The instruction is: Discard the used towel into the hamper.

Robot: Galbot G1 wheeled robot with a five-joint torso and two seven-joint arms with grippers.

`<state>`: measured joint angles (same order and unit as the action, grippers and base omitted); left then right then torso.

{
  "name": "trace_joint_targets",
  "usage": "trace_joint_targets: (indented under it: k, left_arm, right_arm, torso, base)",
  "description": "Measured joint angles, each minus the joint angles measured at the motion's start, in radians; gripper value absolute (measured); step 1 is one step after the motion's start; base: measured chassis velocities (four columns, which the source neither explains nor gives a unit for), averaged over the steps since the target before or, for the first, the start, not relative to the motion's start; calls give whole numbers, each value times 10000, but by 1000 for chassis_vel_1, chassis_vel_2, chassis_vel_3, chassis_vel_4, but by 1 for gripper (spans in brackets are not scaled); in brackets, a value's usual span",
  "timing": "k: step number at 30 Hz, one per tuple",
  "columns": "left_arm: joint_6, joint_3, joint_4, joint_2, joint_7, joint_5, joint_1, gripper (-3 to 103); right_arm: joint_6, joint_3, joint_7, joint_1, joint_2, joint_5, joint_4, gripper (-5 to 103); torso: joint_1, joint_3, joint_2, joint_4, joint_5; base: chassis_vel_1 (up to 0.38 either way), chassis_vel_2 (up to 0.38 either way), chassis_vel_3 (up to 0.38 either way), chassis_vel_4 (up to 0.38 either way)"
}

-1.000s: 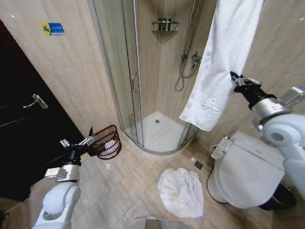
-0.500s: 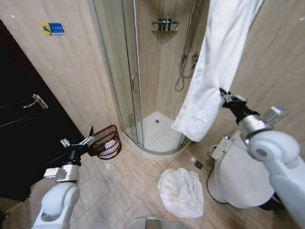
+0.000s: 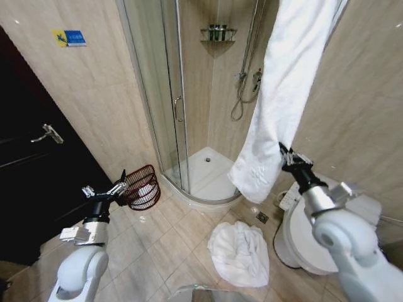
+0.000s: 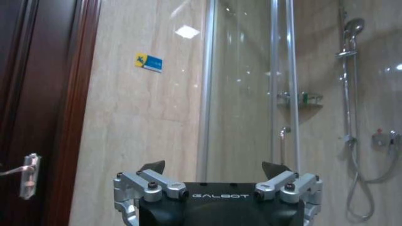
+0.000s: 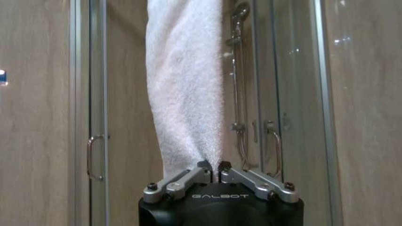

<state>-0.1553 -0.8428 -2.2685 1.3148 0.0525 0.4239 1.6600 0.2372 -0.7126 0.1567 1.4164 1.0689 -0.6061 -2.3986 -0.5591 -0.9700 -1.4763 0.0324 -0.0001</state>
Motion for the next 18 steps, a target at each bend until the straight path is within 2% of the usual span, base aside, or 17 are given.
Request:
trace_joint_targets:
  k: [1,3,4,6,9,18]
  left_arm:
    - [0,0,0,0,0,0,0,100]
    - [-4,60,-192,20,-29,82,109,100]
    - [-4,60,-192,20,-29,82,109,100]
    - [-13,63,-300,34,-52,87,153,100]
    - [-42,59,-402,59,-64,85,212,100]
    - [-211,26,-482,91,-99,53,389,100]
  right_arm:
    - [0,0,0,0,0,0,0,3]
    - [-190,158,-269,418,780,688,-247,3]
    - [-190,158,-269,418,780,688,-247,3]
    - [-404,265,-562,792,1463,1253,-410,3]
    - [-731,304,-837,1178,1981,1855,-457,3]
    - [-1239,291,-1129,1761,2594,2537,-363,3]
  torso:
    - [0,0,0,0,0]
    - [1,0,0,1,0]
    - [1,0,0,1,0]
    - [1,0,0,1,0]
    - [0,0,0,0,0]
    - [-1,0,0,2,0]
  base:
    - [0,0,0,0]
    - [0,0,0,0]
    - [0,0,0,0]
    - [0,0,0,0]
    - [0,0,0,0]
    - [0,0,0,0]
